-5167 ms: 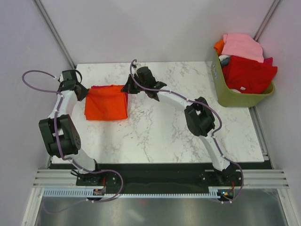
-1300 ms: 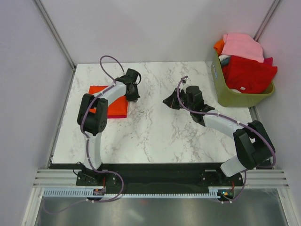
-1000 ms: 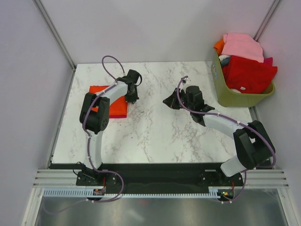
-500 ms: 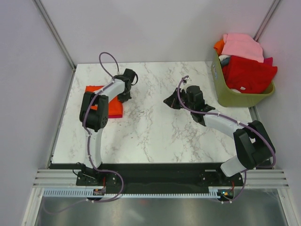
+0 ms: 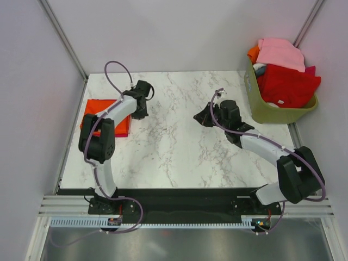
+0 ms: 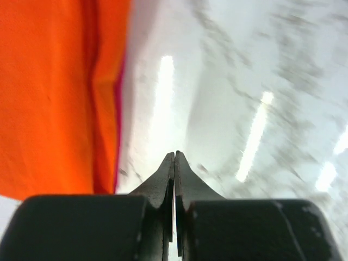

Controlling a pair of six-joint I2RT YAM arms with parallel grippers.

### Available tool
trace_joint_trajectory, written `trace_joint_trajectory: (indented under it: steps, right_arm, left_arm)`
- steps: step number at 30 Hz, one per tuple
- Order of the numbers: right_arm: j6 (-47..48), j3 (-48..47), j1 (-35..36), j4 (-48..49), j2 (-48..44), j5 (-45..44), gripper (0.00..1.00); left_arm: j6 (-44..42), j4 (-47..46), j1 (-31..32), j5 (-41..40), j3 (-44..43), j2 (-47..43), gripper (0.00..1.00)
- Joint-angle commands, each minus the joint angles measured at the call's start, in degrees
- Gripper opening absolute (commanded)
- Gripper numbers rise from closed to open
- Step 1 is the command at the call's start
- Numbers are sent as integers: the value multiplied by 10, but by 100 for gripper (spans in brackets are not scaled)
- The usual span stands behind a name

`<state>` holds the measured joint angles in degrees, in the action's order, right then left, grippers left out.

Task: Fold and stack the t-shirts
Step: Reset both grippers

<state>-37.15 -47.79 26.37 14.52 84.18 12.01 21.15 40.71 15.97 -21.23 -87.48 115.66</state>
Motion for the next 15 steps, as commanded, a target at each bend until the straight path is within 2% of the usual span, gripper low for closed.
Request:
trace_joint_trajectory:
  steps: [1, 7, 9, 10, 11, 12, 14, 15]
  right_arm:
    - [20, 10, -2, -21, -66, -36, 15]
    - [65, 73, -3, -90, -201, -115, 17]
    - [87, 107, -3, -113, -244, -165, 27]
    - [91, 118, -3, -135, -289, -180, 38]
    - [93, 131, -3, -143, -312, -201, 54]
    - [89, 156, -3, -164, -337, -252, 78]
    - [56, 195, -4, -204, -407, -311, 95]
    - [53, 207, -3, -211, -429, -336, 98]
  left_arm:
    - [9, -67, 43, 59, 48, -126, 2]
    - [52, -153, 107, 72, 206, -313, 4]
    - [60, -173, 116, 76, 269, -356, 7]
    - [64, -197, 122, 87, 290, -402, 8]
    - [65, -209, 122, 98, 312, -422, 10]
    - [63, -225, 122, 109, 358, -447, 11]
    - [63, -258, 125, 131, 401, -510, 15]
    - [67, -269, 125, 136, 444, -530, 19]
